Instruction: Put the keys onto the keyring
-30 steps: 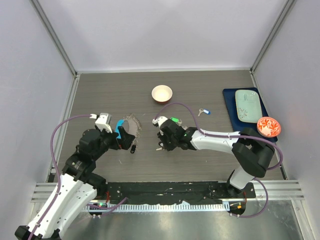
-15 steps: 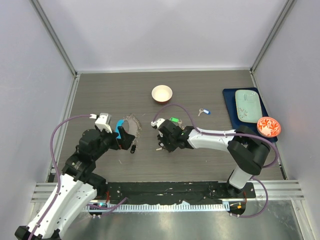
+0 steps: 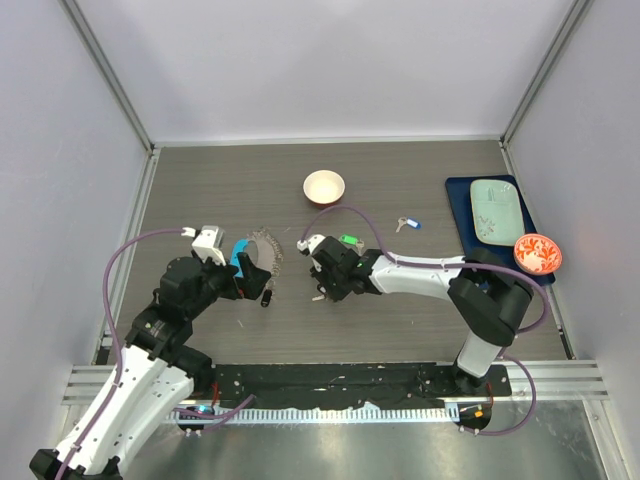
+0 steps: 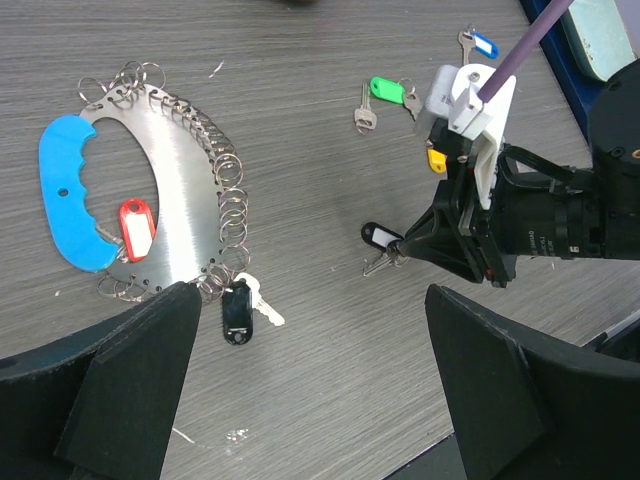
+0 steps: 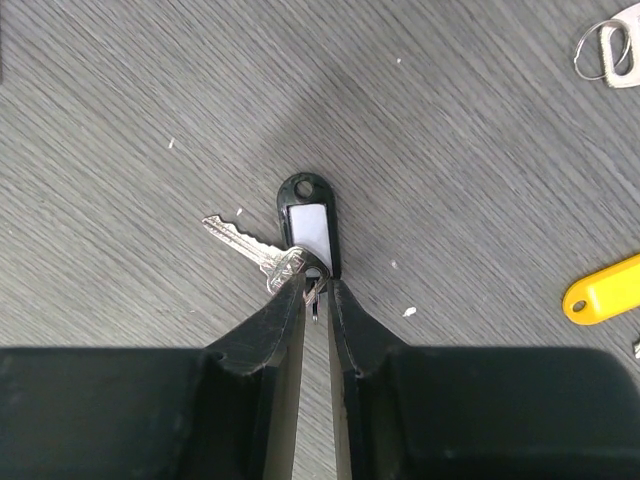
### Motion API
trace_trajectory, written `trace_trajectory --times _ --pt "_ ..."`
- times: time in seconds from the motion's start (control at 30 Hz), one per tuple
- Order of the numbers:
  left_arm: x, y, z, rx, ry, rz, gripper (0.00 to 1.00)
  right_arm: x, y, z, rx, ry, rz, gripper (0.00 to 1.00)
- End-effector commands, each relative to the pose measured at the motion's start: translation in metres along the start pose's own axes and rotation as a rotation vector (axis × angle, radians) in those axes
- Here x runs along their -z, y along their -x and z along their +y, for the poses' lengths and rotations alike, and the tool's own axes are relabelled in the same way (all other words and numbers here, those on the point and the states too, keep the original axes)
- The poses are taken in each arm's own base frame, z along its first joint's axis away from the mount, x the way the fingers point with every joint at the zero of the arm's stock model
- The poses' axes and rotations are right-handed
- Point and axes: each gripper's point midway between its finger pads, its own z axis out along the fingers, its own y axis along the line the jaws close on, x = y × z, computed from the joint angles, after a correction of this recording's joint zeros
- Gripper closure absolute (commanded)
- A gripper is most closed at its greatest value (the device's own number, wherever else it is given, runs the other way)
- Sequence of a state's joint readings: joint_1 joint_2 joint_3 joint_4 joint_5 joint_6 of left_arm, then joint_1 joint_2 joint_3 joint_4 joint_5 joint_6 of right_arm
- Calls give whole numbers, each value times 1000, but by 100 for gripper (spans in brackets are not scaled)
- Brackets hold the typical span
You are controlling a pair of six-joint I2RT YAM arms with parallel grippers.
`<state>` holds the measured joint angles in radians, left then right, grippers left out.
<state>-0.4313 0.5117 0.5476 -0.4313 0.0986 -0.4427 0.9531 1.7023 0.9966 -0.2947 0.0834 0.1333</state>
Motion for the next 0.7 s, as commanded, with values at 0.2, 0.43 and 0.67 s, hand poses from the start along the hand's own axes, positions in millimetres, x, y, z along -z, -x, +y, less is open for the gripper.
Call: trace_trajectory --times 0.2,0.43,0.67 --pt "4 15 -10 4 -33 -40 0 1 16 1 7 -4 -43 89" --pt "2 13 -9 8 -32 -33 0 20 31 6 12 31 -124 94" --pt "-7 6 -19 15 -90 26 0 55 56 15 36 101 -285 93"
